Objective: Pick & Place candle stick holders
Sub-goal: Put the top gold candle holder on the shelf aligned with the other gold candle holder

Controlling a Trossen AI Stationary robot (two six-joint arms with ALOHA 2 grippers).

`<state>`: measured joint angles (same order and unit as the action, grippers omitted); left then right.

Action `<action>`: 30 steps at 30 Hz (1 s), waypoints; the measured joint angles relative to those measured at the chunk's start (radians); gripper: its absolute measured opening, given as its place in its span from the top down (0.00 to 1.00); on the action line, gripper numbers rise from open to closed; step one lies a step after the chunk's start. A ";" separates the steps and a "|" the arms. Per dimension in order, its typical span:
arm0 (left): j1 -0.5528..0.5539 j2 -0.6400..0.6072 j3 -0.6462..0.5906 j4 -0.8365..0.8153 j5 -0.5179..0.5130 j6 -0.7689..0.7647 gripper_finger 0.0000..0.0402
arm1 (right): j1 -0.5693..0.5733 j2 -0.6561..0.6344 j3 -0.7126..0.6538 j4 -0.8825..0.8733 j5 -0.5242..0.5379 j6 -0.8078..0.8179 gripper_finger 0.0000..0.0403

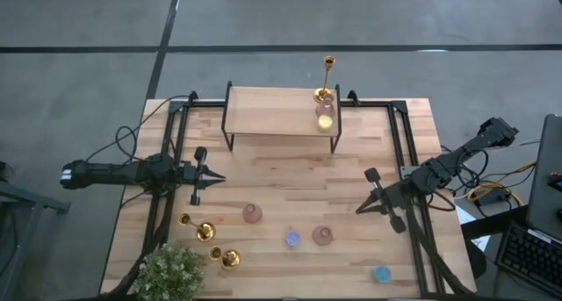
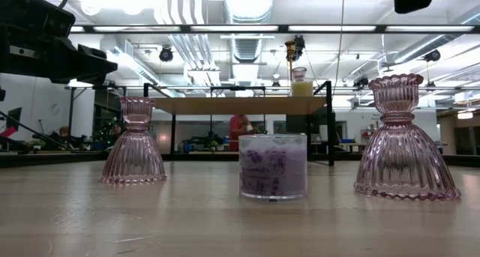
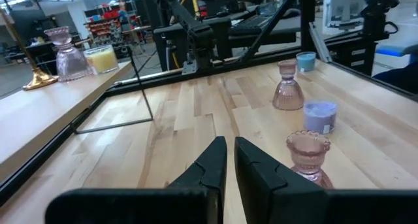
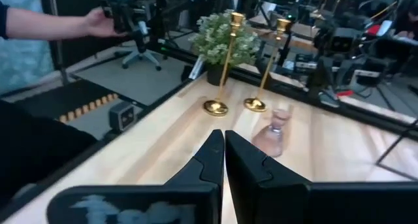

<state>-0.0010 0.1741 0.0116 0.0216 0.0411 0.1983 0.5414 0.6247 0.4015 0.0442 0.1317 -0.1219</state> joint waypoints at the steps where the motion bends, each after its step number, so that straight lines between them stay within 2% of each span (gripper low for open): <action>1: 0.000 0.000 0.000 -0.001 -0.005 0.000 0.91 | -0.006 0.002 0.000 0.000 -0.001 -0.014 0.98; 4: 0.000 0.000 0.000 0.006 -0.019 0.000 0.91 | -0.016 0.007 0.000 -0.001 -0.004 -0.018 0.98; 10: 0.001 0.002 0.000 0.073 -0.215 -0.005 0.91 | -0.026 0.000 0.000 0.000 -0.002 -0.038 0.98; 16: 0.000 0.002 0.000 0.065 -0.226 -0.005 0.91 | -0.061 -0.006 0.000 0.006 0.046 -0.039 0.98; 25: 0.001 0.002 0.000 0.068 -0.228 -0.004 0.91 | -0.069 -0.010 0.000 -0.016 0.052 0.028 0.98; 27: 0.001 0.002 0.000 0.096 -0.265 -0.008 0.91 | -0.069 -0.010 0.000 -0.011 0.051 0.035 0.98; 30: 0.000 0.002 0.000 0.131 -0.255 -0.143 0.91 | -0.069 -0.010 0.000 -0.014 0.031 0.037 0.98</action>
<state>-0.0011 0.1764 0.0116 0.1529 -0.2142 0.0552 0.4725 0.6151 0.4015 0.0298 0.1631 -0.0846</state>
